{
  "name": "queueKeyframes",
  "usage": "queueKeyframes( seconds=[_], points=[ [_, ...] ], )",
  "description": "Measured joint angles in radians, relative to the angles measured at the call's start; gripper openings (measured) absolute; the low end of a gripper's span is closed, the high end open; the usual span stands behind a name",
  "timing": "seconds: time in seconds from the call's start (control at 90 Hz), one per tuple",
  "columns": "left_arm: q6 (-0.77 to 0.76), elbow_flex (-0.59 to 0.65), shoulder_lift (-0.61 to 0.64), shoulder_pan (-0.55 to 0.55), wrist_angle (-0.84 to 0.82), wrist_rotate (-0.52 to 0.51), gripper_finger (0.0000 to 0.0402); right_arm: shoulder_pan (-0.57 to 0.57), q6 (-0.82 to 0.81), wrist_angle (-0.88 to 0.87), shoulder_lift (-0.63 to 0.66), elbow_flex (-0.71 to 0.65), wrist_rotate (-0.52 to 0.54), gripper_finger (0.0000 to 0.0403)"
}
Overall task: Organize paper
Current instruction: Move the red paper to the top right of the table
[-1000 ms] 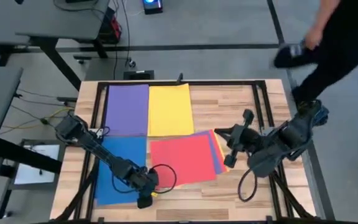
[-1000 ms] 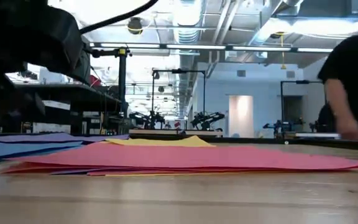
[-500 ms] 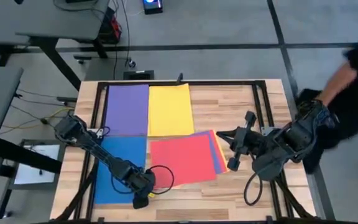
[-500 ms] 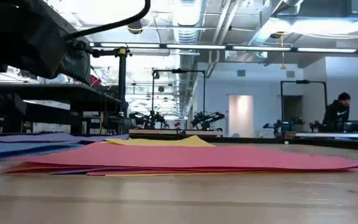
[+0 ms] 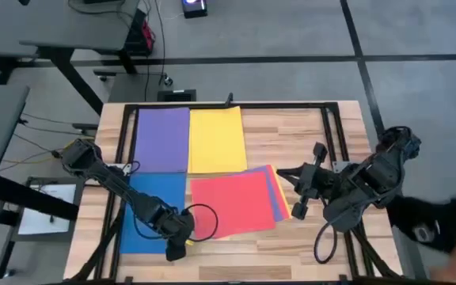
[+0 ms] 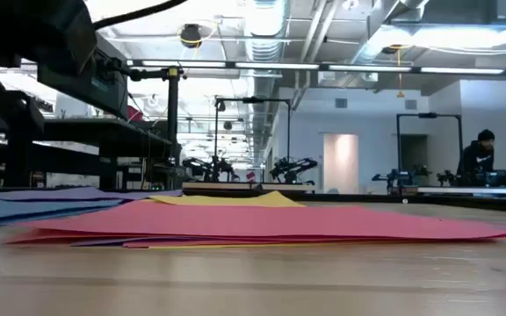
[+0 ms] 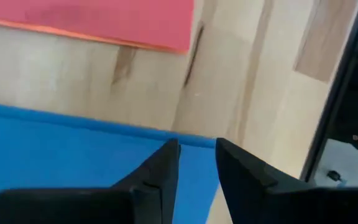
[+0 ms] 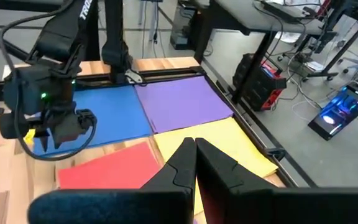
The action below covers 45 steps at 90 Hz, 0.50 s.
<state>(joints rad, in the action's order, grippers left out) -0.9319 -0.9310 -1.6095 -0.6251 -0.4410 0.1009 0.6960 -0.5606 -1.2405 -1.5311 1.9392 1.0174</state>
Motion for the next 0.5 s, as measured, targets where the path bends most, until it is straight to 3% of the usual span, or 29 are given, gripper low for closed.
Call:
queueKeyframes(
  seconds=[0.322,0.5],
  points=[
    [-0.051,-0.001,0.159,0.048,0.016,0.000,0.0091,-0.026,-0.183,-0.005,0.000,0.000,-0.158,0.0002],
    [-0.080,-0.002,0.314,0.144,-0.022,-0.033,0.0091,-0.133,-0.381,-0.161,-0.024,-0.009,-0.348,0.0054]
  ],
)
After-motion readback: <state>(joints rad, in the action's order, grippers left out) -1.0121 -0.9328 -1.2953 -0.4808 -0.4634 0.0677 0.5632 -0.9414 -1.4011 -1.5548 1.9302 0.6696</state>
